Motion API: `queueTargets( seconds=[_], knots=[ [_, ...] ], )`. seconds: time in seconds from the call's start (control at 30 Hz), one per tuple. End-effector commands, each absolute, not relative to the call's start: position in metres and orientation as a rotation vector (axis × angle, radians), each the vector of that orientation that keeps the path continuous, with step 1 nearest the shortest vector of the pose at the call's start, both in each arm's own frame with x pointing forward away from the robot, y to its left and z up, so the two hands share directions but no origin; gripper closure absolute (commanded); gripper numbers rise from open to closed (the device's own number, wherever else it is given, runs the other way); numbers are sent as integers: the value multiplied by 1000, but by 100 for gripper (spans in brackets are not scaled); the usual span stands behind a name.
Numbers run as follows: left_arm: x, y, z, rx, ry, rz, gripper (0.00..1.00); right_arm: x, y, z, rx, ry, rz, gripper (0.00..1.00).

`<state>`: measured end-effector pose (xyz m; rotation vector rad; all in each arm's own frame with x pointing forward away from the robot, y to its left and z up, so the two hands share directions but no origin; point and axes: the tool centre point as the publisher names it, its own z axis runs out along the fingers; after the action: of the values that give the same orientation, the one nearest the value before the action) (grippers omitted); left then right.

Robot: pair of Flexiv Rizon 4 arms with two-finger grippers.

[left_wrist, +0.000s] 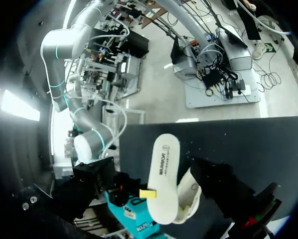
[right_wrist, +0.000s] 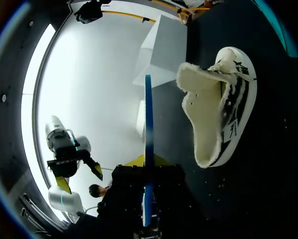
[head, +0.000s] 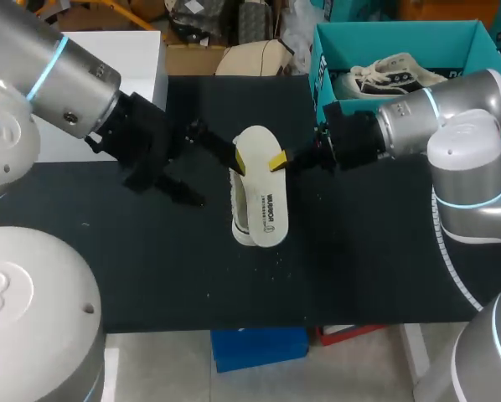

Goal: Take the shoe out of the shoebox, open the shoe tongue, remove and reinsert the insole, then place the shoe into the shoebox

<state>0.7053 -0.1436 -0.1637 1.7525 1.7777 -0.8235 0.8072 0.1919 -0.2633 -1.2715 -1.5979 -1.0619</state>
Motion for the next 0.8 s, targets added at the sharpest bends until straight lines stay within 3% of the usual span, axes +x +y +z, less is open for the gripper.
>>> queueTargets(
  seconds=[0.03,0.8],
  knots=[
    [705,-159,-160,1989,2071,-460,0,807,193,-263,-1274,-1598,-1062,100],
    [709,-172,-163,2035,2041,-356,0,807,193,-263,-1274,-1598,-1062,100]
  ],
)
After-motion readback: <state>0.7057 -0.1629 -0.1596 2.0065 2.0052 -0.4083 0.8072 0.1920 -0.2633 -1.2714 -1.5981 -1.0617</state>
